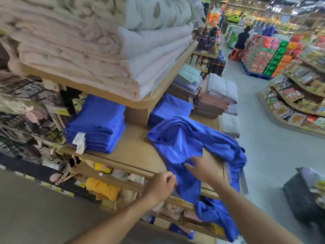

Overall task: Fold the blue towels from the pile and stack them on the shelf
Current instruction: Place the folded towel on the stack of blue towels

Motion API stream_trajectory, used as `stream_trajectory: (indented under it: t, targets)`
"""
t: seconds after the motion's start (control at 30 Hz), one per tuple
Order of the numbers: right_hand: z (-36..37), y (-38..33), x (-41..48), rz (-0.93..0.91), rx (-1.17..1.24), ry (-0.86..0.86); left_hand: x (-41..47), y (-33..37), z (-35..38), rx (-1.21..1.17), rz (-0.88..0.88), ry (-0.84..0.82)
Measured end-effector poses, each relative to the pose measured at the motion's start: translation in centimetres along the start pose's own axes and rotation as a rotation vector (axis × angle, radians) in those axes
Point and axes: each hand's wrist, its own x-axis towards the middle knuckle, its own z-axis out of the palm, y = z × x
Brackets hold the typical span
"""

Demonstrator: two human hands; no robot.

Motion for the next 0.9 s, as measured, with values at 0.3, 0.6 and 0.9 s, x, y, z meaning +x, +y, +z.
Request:
stream_trajectory:
  t: [0.3,0.6,0.9]
  targets:
    - [3.4,1.7,-4.5,-0.05,0.033,-0.052,6.3,2.1,-5.4,0.958,0.478,-0.05]
    - [3.8,3.0,-6.4,-0.155,0.386,0.202,4.5,2.0,-3.9,0.753,0.501,-0.205]
    - [3.7,5.4,-6.3,0.02,1.116,0.403,7.1,7.0,-3.6,0.696,0.464,-0.136]
